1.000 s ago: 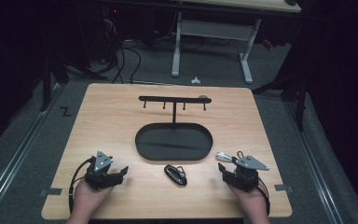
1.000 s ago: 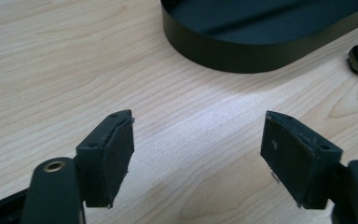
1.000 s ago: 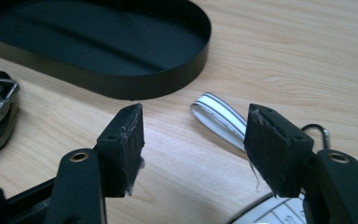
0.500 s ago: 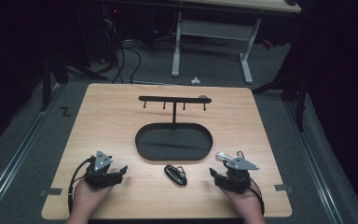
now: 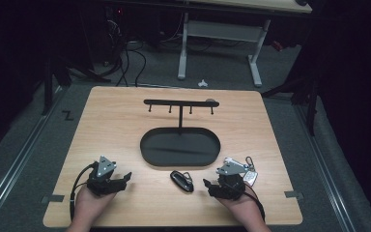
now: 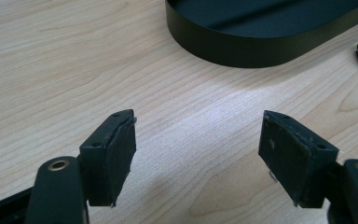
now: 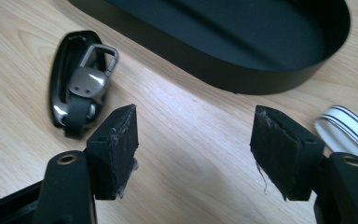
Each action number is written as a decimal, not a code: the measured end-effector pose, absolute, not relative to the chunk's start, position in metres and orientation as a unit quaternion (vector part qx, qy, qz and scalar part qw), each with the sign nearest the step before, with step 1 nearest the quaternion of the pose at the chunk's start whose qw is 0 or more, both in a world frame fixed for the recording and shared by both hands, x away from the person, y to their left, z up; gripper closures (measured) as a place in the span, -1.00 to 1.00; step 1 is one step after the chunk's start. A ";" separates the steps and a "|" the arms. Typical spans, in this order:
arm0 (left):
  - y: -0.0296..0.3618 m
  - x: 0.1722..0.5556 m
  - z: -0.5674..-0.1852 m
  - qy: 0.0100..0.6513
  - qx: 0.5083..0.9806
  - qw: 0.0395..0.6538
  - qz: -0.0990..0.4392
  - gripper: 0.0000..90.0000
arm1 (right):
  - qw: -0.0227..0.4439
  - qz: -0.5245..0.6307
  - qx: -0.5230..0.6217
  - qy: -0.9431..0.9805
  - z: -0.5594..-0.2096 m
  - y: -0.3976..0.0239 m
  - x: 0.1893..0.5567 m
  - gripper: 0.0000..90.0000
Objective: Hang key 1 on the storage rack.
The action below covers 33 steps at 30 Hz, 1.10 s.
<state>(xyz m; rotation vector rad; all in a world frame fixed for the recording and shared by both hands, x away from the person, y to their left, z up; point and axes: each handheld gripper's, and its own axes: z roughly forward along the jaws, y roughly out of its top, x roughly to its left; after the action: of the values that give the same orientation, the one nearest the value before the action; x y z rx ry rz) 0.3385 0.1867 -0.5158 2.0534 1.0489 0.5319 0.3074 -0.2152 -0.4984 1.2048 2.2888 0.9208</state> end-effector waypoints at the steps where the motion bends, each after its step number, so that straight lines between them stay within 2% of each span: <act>1: 0.187 0.338 -0.516 0.410 0.804 0.378 0.207 -0.38 | 0.193 0.329 0.430 0.818 -0.498 -0.213 0.308 -0.30; 14: 0.184 0.337 -0.518 0.405 0.807 0.386 0.190 -0.38 | 0.137 0.278 0.431 0.848 -0.469 -0.189 0.317 -0.31; 21: 0.185 0.337 -0.517 0.403 0.804 0.395 0.189 -0.39 | 0.136 0.233 0.431 0.861 -0.468 -0.180 0.322 -0.31; 33: 0.187 0.338 -0.517 0.403 0.804 0.394 0.191 -0.40 | 0.105 0.186 0.443 0.871 -0.465 -0.174 0.338 -0.28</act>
<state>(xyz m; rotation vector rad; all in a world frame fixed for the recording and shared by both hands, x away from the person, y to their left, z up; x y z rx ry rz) 0.3379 0.1871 -0.5166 2.0385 1.0223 0.4847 0.3375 -0.1735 -0.4652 1.3072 2.5658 0.5471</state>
